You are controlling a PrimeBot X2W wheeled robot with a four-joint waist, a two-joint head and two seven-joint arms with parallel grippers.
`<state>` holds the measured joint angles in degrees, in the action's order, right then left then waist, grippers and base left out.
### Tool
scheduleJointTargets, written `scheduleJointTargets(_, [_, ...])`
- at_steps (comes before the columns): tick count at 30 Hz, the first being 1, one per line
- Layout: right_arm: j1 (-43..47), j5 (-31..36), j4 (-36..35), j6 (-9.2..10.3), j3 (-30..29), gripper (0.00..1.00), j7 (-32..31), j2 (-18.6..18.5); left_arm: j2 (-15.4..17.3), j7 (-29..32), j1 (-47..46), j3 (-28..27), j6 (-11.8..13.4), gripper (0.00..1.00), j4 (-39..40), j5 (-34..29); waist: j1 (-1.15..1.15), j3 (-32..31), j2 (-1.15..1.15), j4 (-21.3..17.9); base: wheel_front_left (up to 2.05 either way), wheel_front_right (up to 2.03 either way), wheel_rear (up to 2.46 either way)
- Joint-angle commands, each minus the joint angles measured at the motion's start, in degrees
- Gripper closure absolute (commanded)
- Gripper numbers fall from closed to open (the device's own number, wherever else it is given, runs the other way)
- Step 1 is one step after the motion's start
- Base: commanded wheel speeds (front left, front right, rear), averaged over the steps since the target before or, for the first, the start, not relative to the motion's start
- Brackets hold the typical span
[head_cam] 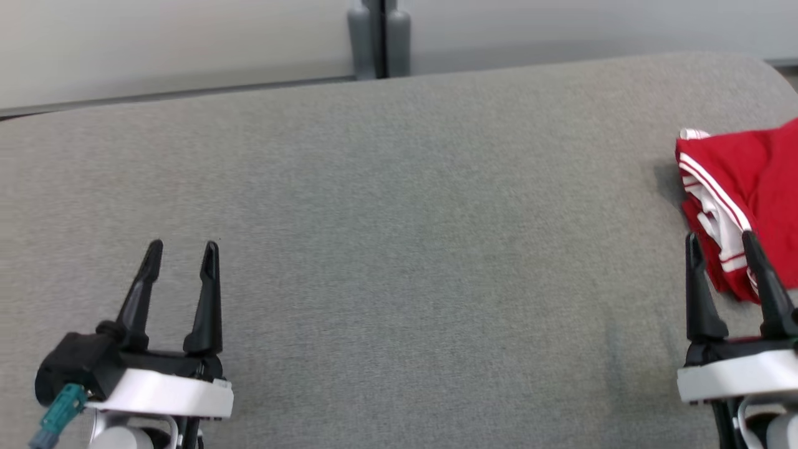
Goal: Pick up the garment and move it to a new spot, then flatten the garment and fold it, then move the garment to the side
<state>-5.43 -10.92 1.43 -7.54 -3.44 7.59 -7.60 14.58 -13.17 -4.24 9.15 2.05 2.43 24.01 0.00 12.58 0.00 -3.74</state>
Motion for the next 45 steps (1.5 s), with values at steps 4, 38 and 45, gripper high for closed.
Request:
scheduleJointTargets(4, [5.52, 0.56, -4.61, 0.07, 1.16, 0.0, -2.72, 1.04, 0.09, -0.36, 3.45, -0.43, 0.84, 0.0, -1.25, 0.43, 0.0, -5.89, 0.0, 5.18, 0.0, 0.0, 0.0])
scheduleJointTargets(38, [18.94, 0.29, -14.39, 0.07, 0.28, 0.0, -10.9, 0.49, 1.49, 1.81, 11.76, 1.81, 3.39, 0.0, -4.43, 0.19, 0.0, -17.16, 0.0, 6.83, 0.0, 0.0, 0.0])
scheduleJointTargets(45, [18.66, 0.33, -13.97, 0.07, -0.16, 0.0, -10.39, 0.61, 1.5, 2.2, 11.03, 2.37, 3.24, 0.0, -4.95, 0.43, 0.0, -17.47, 0.0, 6.88, 0.0, 0.0, 0.0])
